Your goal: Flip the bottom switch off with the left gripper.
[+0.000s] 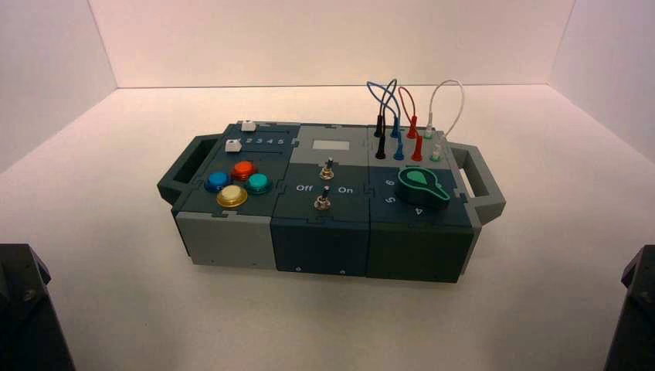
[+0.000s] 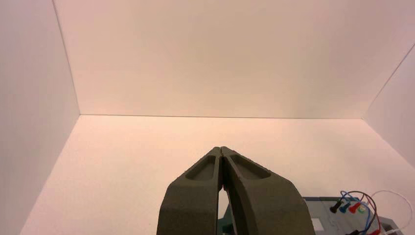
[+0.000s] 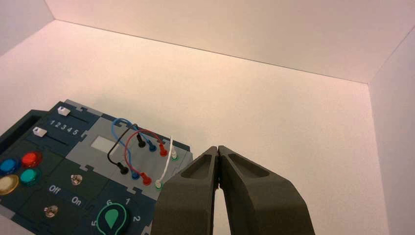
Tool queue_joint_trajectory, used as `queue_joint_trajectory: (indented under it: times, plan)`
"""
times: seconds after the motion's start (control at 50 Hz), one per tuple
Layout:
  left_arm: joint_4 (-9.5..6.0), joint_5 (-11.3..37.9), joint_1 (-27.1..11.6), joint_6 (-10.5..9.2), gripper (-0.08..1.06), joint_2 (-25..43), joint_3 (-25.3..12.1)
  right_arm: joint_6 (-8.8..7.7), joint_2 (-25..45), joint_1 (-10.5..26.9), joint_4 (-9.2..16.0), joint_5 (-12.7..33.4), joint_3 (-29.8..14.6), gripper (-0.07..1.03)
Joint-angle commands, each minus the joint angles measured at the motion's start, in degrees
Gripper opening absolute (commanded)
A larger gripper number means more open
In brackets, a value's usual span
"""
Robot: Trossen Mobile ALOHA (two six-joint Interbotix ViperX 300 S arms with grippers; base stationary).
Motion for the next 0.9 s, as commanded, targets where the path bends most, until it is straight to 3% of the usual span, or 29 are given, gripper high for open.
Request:
queue_joint_trajectory:
  times: [0.02,0.3,0.42,0.66,0.9]
  plan:
    - [0.00,-0.4,0.2,0.18,-0.03,0.9,-1.1,0.18,0.8,-0.2,0.1,-0.4,-1.8,-0.02]
    - [0.00,-0.2,0.2,0.18,-0.03,1.0,-1.1,0.18,0.8,-0.1,0.3,-0.4,-1.8,-0.02]
    - [-0.53,1.5,0.2,0.18,-0.03,1.4,-1.7,0.18,1.5,0.1,2.2,0.8,-2.3,-0.02]
    - [-2.90,12.0,-2.1,0.18,-0.03,5.6,-5.4,0.44,11.9,0.0,6.0,10.4,-5.4,-0.02]
    - [-3.69,22.9,-5.5,0.35,-0.03,13.0,-9.1,0.35,26.9,0.1,9.6,15.0,-9.3,-0.02]
